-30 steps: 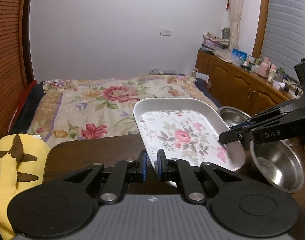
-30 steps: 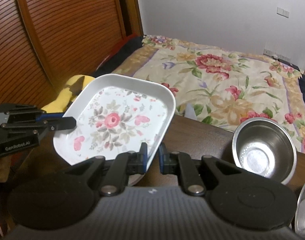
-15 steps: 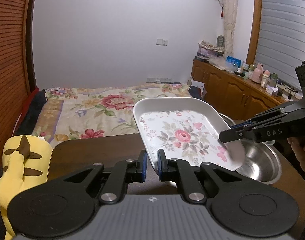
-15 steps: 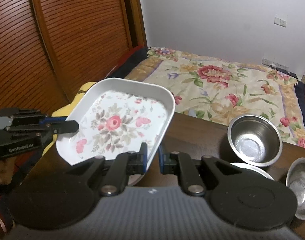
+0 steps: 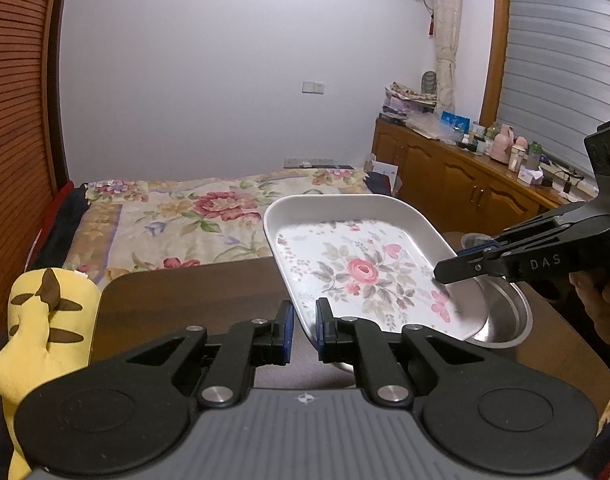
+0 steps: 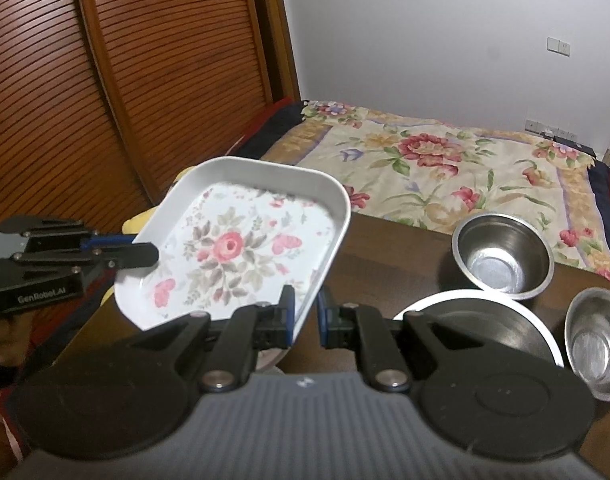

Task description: Organize plates and bowls

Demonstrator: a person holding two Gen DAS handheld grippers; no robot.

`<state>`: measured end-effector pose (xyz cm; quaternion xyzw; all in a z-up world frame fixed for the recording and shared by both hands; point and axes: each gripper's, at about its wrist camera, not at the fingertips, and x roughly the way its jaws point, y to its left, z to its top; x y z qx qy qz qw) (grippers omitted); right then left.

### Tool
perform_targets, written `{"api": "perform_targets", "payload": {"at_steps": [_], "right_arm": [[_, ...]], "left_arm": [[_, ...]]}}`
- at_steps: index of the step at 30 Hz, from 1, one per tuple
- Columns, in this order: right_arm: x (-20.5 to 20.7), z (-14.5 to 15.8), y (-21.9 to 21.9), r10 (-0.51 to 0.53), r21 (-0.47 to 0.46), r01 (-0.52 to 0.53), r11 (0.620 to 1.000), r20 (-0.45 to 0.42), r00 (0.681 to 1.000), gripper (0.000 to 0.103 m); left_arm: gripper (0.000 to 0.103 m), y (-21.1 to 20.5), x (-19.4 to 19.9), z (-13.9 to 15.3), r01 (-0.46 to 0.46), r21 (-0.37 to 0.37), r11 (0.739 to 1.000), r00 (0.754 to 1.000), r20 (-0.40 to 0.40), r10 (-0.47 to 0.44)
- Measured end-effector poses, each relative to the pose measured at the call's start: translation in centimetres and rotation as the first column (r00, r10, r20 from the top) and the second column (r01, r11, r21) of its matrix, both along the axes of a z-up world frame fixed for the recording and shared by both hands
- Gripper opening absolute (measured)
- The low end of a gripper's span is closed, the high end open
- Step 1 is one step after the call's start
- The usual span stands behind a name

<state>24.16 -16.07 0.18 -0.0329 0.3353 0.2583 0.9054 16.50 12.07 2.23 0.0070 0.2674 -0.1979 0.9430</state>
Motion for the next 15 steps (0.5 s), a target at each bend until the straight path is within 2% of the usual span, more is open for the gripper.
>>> {"api": "perform_targets", "payload": {"at_steps": [15], "right_arm": [[-3.3, -2.7, -0.1, 0.036, 0.003, -0.036, 0.999, -0.029, 0.999, 0.013]], "left_arm": [[0.012, 0.3, -3.5, -2.8, 0.001, -0.012, 1.0, 0.999, -0.039, -0.001]]}}
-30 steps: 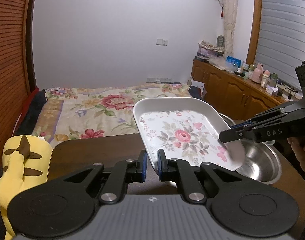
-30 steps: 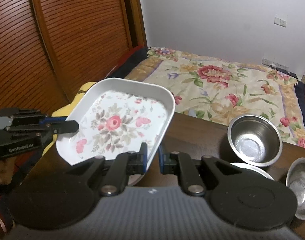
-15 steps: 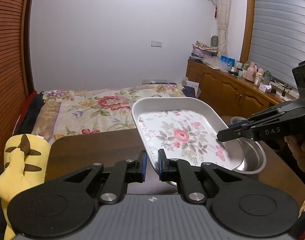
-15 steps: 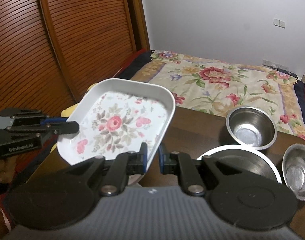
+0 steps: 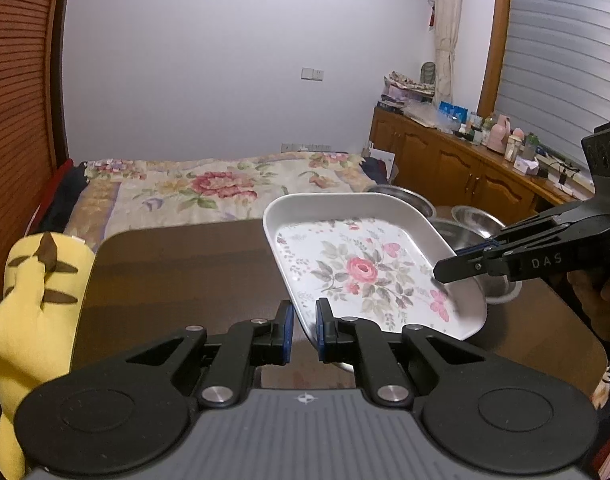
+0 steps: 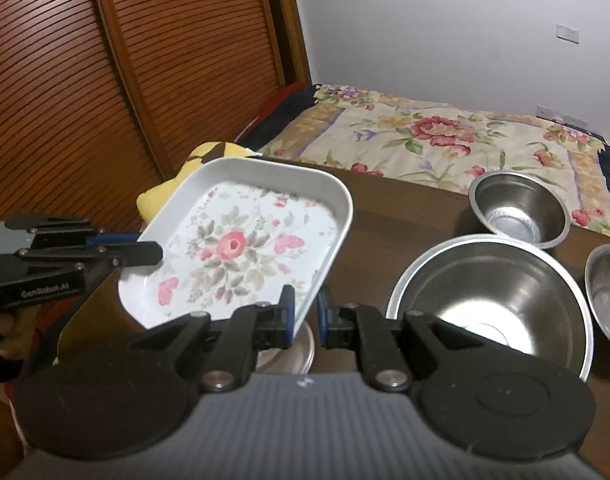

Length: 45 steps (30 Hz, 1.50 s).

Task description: Organize plates and bowls

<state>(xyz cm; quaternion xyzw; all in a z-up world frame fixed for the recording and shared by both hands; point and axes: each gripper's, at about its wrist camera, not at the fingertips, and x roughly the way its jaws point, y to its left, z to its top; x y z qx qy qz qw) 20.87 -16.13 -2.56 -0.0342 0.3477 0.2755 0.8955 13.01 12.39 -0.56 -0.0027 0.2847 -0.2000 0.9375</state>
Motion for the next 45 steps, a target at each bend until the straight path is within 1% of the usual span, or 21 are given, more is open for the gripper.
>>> {"api": "perform_targets", "payload": {"at_steps": [5, 17, 21, 26, 31, 35, 39, 42, 45], "right_arm": [[-1.0, -1.0, 0.0, 0.01, -0.004, -0.01, 1.0, -0.007, 1.0, 0.013], [-3.0, -3.1, -0.2, 0.019, 0.018, -0.019, 1.0, -0.041, 0.999, 0.013], [-3.3, -3.6, -0.3, 0.018, 0.031, -0.017, 0.999, -0.047, 0.999, 0.013], [-3.6, -4.1, -0.1, 0.007, 0.032, -0.006, 0.999, -0.032, 0.999, 0.013], [-3.7, -5.1, -0.1, -0.013, 0.066, 0.016, 0.998, -0.045, 0.999, 0.014], [-4.0, -5.2, -0.1, -0.032, 0.085, 0.034, 0.996, -0.026, 0.999, 0.014], [-4.5, -5.4, -0.1, -0.052, 0.095, 0.051, 0.994, 0.003, 0.999, 0.014], [-4.5, -5.5, 0.1, -0.066, 0.107, 0.064, 0.992, 0.011, 0.998, 0.014], [-4.6, -5.5, -0.1, -0.078, 0.122, 0.075, 0.99, 0.014, 0.997, 0.014]], "left_arm": [[0.012, 0.3, -1.2, -1.3, -0.005, -0.016, 1.0, 1.0, -0.028, 0.004], [0.012, 0.1, -3.7, -2.9, -0.006, -0.002, 1.0, 0.998, -0.055, 0.005], [0.012, 0.2, -3.9, -3.5, -0.012, 0.002, 1.0, 0.998, -0.064, 0.012], [0.012, -0.2, -4.1, -4.1, -0.019, 0.021, 1.0, 0.998, -0.065, 0.021], [0.012, -0.2, -4.0, -4.7, -0.028, 0.029, 0.999, 0.997, -0.073, 0.03], [0.012, -0.1, -4.1, -5.0, -0.031, 0.032, 0.999, 0.996, -0.079, 0.034], [0.013, -0.7, -4.1, -5.3, -0.037, 0.056, 0.998, 0.997, -0.071, 0.041], [0.013, -0.6, -4.2, -5.4, -0.04, 0.056, 0.998, 0.997, -0.065, 0.043], [0.013, -0.9, -4.3, -5.5, -0.052, 0.081, 0.995, 0.997, -0.049, 0.056]]}}
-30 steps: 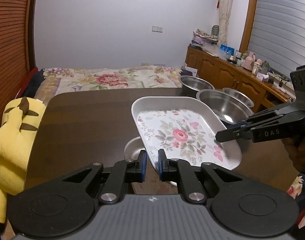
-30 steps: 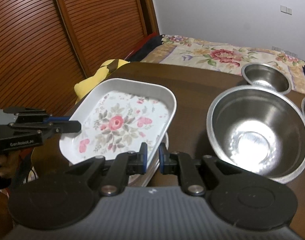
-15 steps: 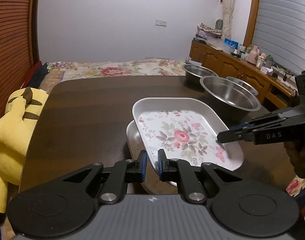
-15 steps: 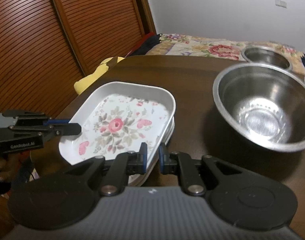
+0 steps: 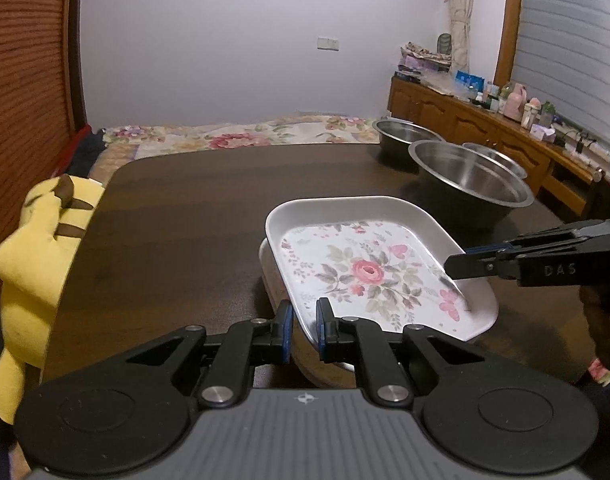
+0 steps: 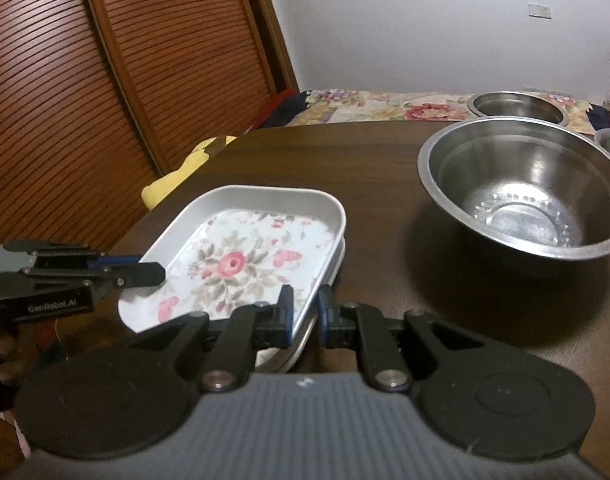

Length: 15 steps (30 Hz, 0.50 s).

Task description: Organize plates and bowls

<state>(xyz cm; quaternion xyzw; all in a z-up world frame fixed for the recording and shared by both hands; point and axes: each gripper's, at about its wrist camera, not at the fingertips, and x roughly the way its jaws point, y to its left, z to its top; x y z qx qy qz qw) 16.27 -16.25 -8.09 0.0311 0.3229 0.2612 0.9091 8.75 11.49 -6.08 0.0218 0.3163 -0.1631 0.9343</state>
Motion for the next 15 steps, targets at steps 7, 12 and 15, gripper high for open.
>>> {"api": "perform_targets", "payload": {"at_steps": [7, 12, 15], "right_arm": [[-0.04, -0.41, -0.08, -0.011, 0.001, 0.011, 1.0, 0.012, 1.0, 0.014], [-0.08, -0.54, -0.21, -0.013, 0.014, 0.013, 1.0, 0.004, 1.0, 0.016], [-0.25, -0.6, -0.2, -0.012, 0.015, 0.011, 1.0, 0.001, 1.0, 0.017]], "left_arm": [[0.014, 0.28, -0.26, -0.69, -0.008, 0.007, 1.0, 1.0, -0.006, 0.008], [0.015, 0.38, -0.32, -0.99, -0.009, 0.005, 1.0, 1.0, -0.01, 0.009], [0.016, 0.38, -0.23, -1.09, -0.009, -0.001, 1.0, 1.0, -0.014, 0.009]]}}
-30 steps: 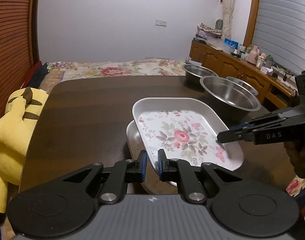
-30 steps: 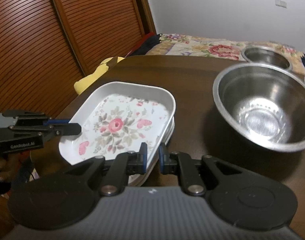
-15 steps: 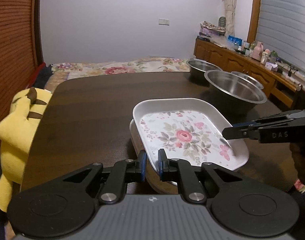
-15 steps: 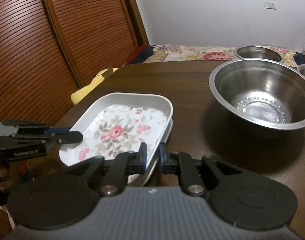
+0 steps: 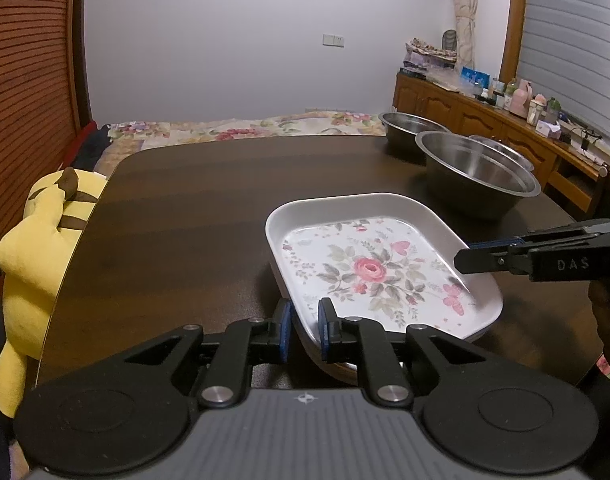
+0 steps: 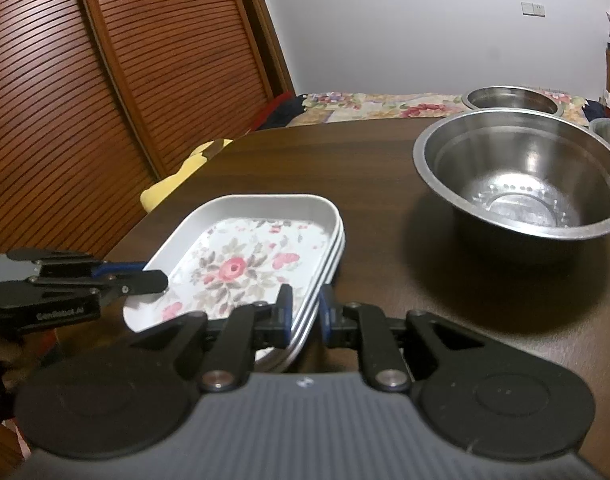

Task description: Organize plates and bowls

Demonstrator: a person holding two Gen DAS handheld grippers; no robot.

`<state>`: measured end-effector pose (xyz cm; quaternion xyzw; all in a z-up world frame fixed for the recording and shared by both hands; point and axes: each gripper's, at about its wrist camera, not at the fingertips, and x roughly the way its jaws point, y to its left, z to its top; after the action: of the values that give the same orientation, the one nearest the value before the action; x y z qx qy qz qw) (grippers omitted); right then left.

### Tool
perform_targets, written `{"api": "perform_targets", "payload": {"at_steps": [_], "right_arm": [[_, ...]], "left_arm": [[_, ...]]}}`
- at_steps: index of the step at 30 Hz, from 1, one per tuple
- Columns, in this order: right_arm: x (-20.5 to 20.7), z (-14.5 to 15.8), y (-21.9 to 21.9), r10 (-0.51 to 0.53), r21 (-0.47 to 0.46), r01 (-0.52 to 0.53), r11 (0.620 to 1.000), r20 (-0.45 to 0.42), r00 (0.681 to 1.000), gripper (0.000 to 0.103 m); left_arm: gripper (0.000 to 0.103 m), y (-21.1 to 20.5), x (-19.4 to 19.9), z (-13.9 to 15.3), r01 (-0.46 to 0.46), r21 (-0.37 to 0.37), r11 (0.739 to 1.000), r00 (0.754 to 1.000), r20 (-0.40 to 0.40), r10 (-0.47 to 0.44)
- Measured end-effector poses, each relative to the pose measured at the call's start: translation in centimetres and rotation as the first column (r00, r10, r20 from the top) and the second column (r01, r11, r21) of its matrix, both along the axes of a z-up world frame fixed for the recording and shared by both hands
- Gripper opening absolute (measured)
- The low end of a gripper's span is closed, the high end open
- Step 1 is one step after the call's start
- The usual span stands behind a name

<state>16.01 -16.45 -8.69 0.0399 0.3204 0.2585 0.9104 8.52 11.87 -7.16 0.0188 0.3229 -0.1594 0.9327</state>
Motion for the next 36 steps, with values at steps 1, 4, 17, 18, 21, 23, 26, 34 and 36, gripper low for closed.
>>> {"api": "perform_targets", "payload": {"at_steps": [1, 4, 17, 18, 21, 23, 26, 34, 36], "right_arm": [[-0.1, 0.0, 0.0, 0.001, -0.001, -0.001, 1.0, 0.0, 1.0, 0.018], [-0.4, -0.1, 0.2, 0.007, -0.003, -0.007, 1.0, -0.004, 1.0, 0.021], [-0.7, -0.4, 0.5, 0.011, -0.003, -0.011, 1.0, 0.001, 1.0, 0.023], [-0.7, -0.3, 0.4, 0.008, -0.002, -0.008, 1.0, 0.003, 1.0, 0.023], [-0.8, 0.0, 0.1, -0.002, -0.001, 0.002, 1.0, 0.015, 1.0, 0.023], [-0.8, 0.4, -0.3, -0.012, 0.004, 0.012, 1.0, 0.027, 1.0, 0.023], [-0.9, 1.2, -1.0, -0.024, 0.011, 0.024, 1.0, 0.051, 0.998, 0.023], [-1.4, 3.1, -3.9, -0.08, 0.039, 0.076, 0.996, 0.123, 0.989, 0.023], [-1.4, 3.4, -4.8, -0.098, 0.042, 0.094, 0.995, 0.138, 0.986, 0.023]], "left_arm": [[0.016, 0.0, 0.1, 0.0, 0.0, 0.0, 1.0, 1.0, -0.001, 0.0], [0.016, 0.1, 0.4, -0.1, -0.002, 0.003, 1.0, 1.0, -0.002, 0.002], [0.016, 0.4, 1.0, 0.0, -0.012, -0.006, 1.0, 1.0, -0.01, 0.012], [0.016, 0.4, 1.0, 0.1, -0.013, -0.005, 1.0, 1.0, -0.009, 0.013], [0.016, 0.5, 0.9, 0.6, -0.021, -0.005, 1.0, 1.0, 0.0, 0.021], [0.016, 0.7, 0.7, 1.2, -0.027, -0.016, 1.0, 1.0, 0.015, 0.027], [0.016, 0.5, 0.7, 2.2, -0.028, -0.016, 0.999, 0.999, 0.039, 0.028], [0.016, -2.2, 1.8, 4.3, 0.019, -0.02, 1.0, 0.996, 0.089, -0.018], [0.016, -3.2, 2.2, 4.7, 0.039, -0.019, 0.999, 0.995, 0.096, -0.037]]}}
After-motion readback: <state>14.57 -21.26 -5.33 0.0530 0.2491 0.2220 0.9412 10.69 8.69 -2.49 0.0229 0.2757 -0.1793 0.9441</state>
